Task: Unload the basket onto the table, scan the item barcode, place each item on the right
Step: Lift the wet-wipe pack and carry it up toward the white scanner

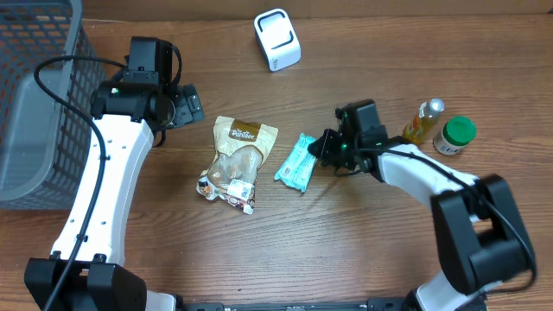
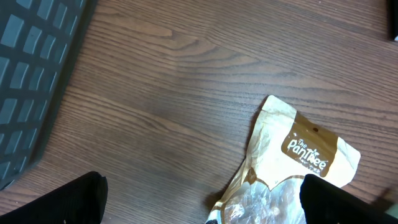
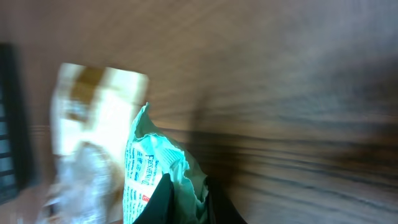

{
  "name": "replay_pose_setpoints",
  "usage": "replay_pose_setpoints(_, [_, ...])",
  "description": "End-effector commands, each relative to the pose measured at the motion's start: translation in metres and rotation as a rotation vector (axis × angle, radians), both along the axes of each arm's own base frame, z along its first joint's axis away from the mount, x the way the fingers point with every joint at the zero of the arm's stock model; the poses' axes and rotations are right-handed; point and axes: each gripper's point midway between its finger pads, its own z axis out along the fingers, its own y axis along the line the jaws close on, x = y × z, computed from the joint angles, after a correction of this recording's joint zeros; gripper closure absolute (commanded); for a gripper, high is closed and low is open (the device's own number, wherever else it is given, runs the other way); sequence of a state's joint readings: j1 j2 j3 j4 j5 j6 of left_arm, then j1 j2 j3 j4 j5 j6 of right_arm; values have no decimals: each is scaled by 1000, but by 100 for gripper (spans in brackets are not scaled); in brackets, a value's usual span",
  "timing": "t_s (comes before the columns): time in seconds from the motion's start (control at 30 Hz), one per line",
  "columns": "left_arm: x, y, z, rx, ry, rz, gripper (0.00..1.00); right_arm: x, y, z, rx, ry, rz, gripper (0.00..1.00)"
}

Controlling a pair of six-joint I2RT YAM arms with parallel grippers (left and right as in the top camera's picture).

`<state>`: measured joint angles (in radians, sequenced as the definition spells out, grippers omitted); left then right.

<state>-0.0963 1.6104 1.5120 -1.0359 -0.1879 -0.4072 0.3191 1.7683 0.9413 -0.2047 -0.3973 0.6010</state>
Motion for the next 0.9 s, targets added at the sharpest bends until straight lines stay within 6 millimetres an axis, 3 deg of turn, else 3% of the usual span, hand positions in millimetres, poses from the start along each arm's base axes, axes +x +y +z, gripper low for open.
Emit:
replay_pose_setpoints(0.0, [2, -1, 4, 13, -8, -25, 1, 13, 4, 89, 105, -219, 43, 96])
replay_pose_setpoints(0.2, [2, -1, 4, 13, -8, -25, 0, 14, -11, 169, 68, -483, 65, 96])
replay_pose_setpoints(0.37, [2, -1, 4, 13, -8, -25, 0, 21, -28, 218, -80, -516, 53, 96])
replay_pose_setpoints(0.53, [2, -1, 4, 13, -8, -25, 1, 39, -43, 258, -332, -613, 45, 96])
replay_pose_setpoints(0.87, [2, -1, 4, 13, -8, -25, 1, 76, 14, 300, -386, -932, 177, 96])
